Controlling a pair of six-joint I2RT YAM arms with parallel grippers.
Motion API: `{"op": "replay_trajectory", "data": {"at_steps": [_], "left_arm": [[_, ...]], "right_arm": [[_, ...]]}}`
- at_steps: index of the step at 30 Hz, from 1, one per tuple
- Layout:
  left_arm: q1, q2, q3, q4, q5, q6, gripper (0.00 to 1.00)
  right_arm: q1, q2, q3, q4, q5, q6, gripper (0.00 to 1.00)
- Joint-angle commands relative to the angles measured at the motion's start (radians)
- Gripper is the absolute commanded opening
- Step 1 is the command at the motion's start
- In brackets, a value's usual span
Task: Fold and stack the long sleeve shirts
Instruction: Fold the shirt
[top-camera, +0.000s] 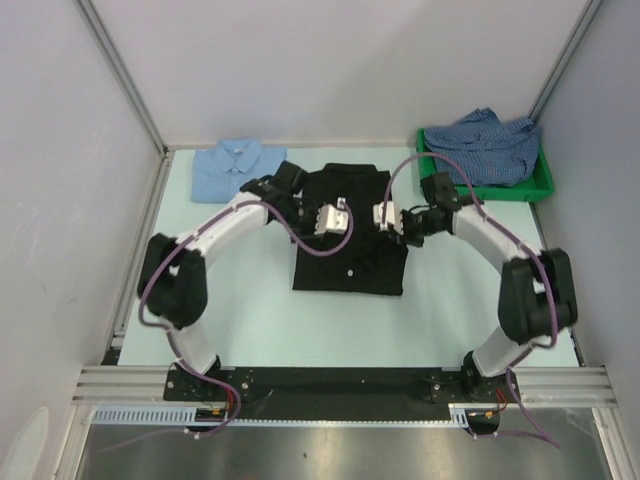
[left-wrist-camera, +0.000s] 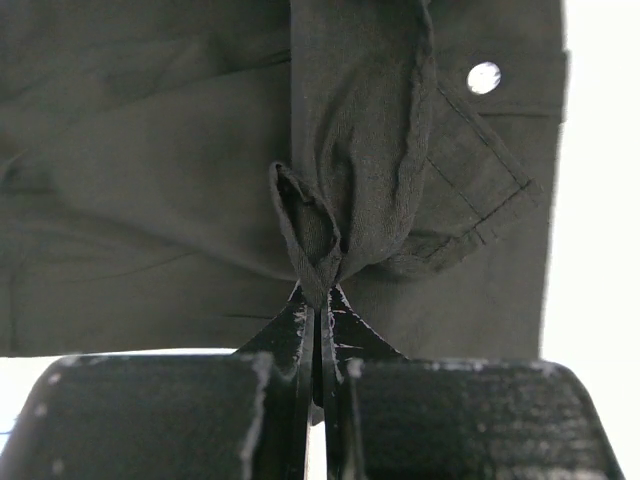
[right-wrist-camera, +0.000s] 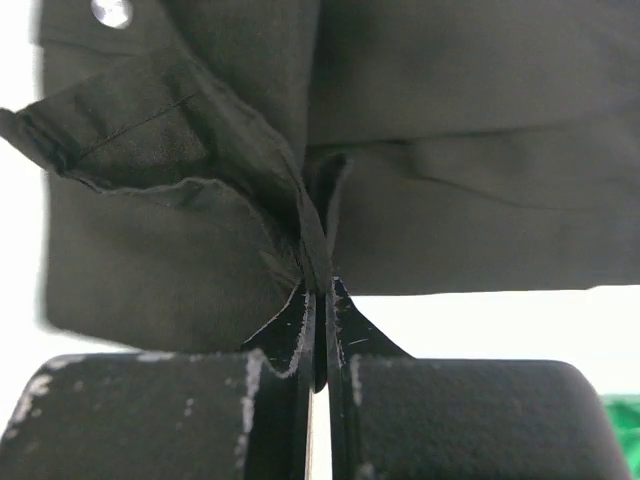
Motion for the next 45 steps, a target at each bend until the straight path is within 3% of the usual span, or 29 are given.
{"op": "replay_trajectory", "data": {"at_steps": [1, 7, 17, 18, 23, 24, 25, 27, 28, 29, 32, 34, 35, 37, 38, 41, 44, 45], "left_arm": [[0.046, 0.194, 0.234, -0.105, 0.054, -0.011, 0.00], [0.075, 0.308, 0.299, -0.081, 0.028, -0.038, 0.01], [0.106, 0.327, 0.300, -0.033, 0.013, -0.143, 0.06], [0.106, 0.327, 0.300, -0.030, 0.011, -0.146, 0.09], [0.162, 0.322, 0.312, 0.031, -0.002, -0.327, 0.44], [0.179, 0.316, 0.319, 0.049, -0.005, -0.381, 0.52], [0.200, 0.298, 0.329, 0.077, 0.020, -0.432, 0.56], [0.262, 0.269, 0.323, 0.112, 0.060, -0.614, 0.63], [0.294, 0.222, 0.291, 0.150, 0.083, -0.676, 0.84], [0.302, 0.194, 0.267, 0.166, 0.120, -0.769, 0.86], [0.306, 0.048, 0.127, 0.249, 0.175, -0.897, 0.88], [0.299, -0.015, 0.008, 0.311, 0.223, -0.966, 0.87], [0.297, -0.065, -0.031, 0.335, 0.279, -1.053, 0.86], [0.270, -0.099, -0.129, 0.385, 0.338, -1.167, 0.84], [0.256, -0.099, -0.154, 0.401, 0.376, -1.199, 0.84], [0.196, -0.077, -0.249, 0.511, 0.433, -1.362, 0.84], [0.133, -0.020, -0.339, 0.739, 0.488, -1.592, 0.84], [0.095, -0.005, -0.393, 0.907, 0.505, -1.661, 0.85]], "right_arm": [[-0.057, 0.226, 0.220, -0.014, -0.082, -0.103, 0.00], [-0.080, 0.400, 0.391, -0.019, -0.093, -0.121, 0.00], [-0.061, 0.439, 0.378, 0.109, -0.087, -0.034, 0.00], [-0.060, 0.434, 0.371, 0.119, -0.084, -0.016, 0.10], [-0.063, 0.386, 0.357, 0.239, -0.064, 0.153, 0.50], [-0.073, 0.377, 0.364, 0.251, -0.045, 0.194, 0.70], [-0.083, 0.351, 0.371, 0.259, -0.044, 0.299, 0.77], [-0.113, 0.322, 0.397, 0.245, -0.042, 0.410, 0.85], [-0.122, 0.290, 0.403, 0.198, -0.050, 0.525, 0.85], [-0.132, 0.267, 0.410, 0.175, -0.062, 0.579, 0.87], [-0.156, 0.190, 0.384, 0.101, -0.140, 0.823, 0.84], [-0.149, 0.155, 0.313, 0.098, -0.212, 0.941, 0.79], [-0.146, 0.126, 0.281, 0.115, -0.267, 1.075, 0.73], [-0.124, 0.107, 0.183, 0.176, -0.313, 1.238, 0.66], [-0.121, 0.113, 0.151, 0.205, -0.365, 1.283, 0.57], [-0.089, 0.170, 0.080, 0.285, -0.436, 1.453, 0.52], [-0.049, 0.234, 0.028, 0.394, -0.498, 1.599, 0.48], [-0.037, 0.251, 0.014, 0.455, -0.501, 1.621, 0.48]]}}
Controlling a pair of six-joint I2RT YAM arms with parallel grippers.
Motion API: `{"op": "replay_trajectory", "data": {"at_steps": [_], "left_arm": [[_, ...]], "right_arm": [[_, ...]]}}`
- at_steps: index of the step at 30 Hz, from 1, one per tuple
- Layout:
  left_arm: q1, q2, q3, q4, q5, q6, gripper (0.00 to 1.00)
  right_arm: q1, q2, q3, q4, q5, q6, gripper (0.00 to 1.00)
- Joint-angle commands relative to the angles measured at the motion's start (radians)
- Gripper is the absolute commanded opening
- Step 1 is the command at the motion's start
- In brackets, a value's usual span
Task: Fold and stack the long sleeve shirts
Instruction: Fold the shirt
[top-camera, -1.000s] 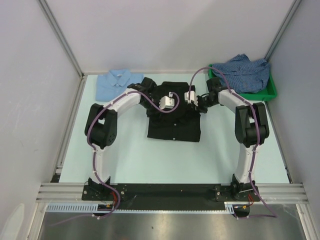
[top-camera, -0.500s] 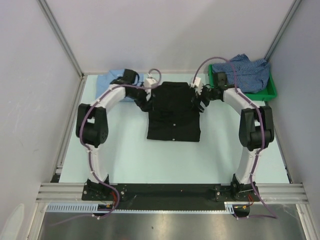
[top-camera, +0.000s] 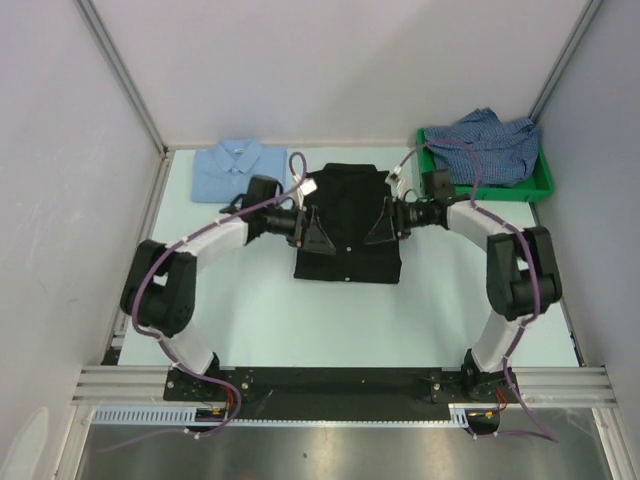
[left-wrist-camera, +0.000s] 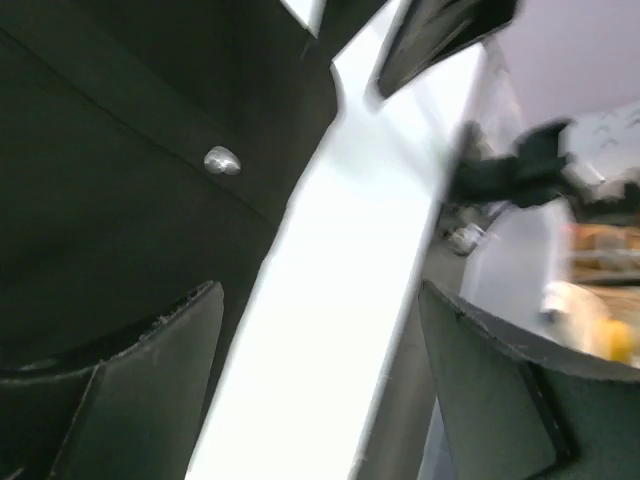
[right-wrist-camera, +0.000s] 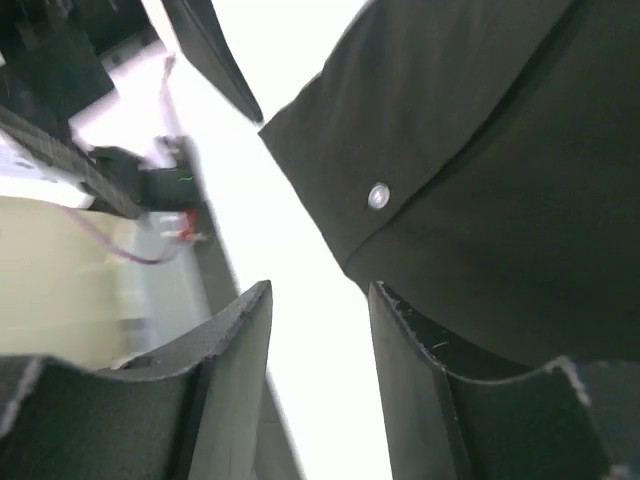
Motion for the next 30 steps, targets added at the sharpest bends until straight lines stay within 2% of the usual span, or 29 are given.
{"op": "replay_trajectory", "data": {"at_steps": [1, 5, 7, 8, 10, 15, 20, 22, 23, 27, 30], "left_arm": [[-0.094, 0.090, -0.139, 0.454, 0.131, -0.473, 0.85], [-0.093, 0.212, -0.182, 0.530, 0.060, -0.534, 0.87], [-0.055, 0.294, -0.260, 0.655, 0.039, -0.643, 0.88], [-0.044, 0.308, -0.320, 0.715, 0.033, -0.662, 0.88], [-0.024, 0.317, -0.331, 0.627, -0.006, -0.572, 0.89], [0.057, 0.289, -0.388, 0.498, -0.017, -0.491, 0.90], [0.126, 0.202, -0.391, 0.336, 0.015, -0.388, 0.89], [0.129, 0.159, -0.357, 0.257, 0.028, -0.301, 0.88], [0.125, 0.107, -0.321, 0.210, 0.083, -0.279, 0.87], [0.080, -0.005, -0.187, 0.122, 0.102, -0.181, 0.87], [0.048, 0.051, -0.112, 0.204, 0.072, -0.280, 0.86]], "right_arm": [[0.057, 0.098, -0.081, 0.199, -0.133, 0.320, 0.49], [0.065, 0.224, -0.124, 0.258, -0.112, 0.370, 0.54], [0.054, 0.302, -0.143, 0.269, -0.103, 0.354, 0.56], [0.048, 0.330, -0.135, 0.206, -0.092, 0.322, 0.57], [0.042, 0.378, -0.147, 0.192, -0.069, 0.297, 0.59], [-0.033, 0.375, -0.174, 0.102, -0.046, 0.243, 0.61], [-0.115, 0.290, -0.154, -0.157, -0.041, 0.053, 0.66], [-0.138, 0.234, -0.103, -0.240, -0.058, -0.019, 0.66], [-0.143, 0.208, -0.077, -0.289, -0.069, -0.057, 0.67], [-0.126, 0.145, 0.021, -0.219, -0.127, 0.014, 0.71], [-0.069, 0.198, 0.119, -0.103, -0.115, 0.097, 0.70]]}}
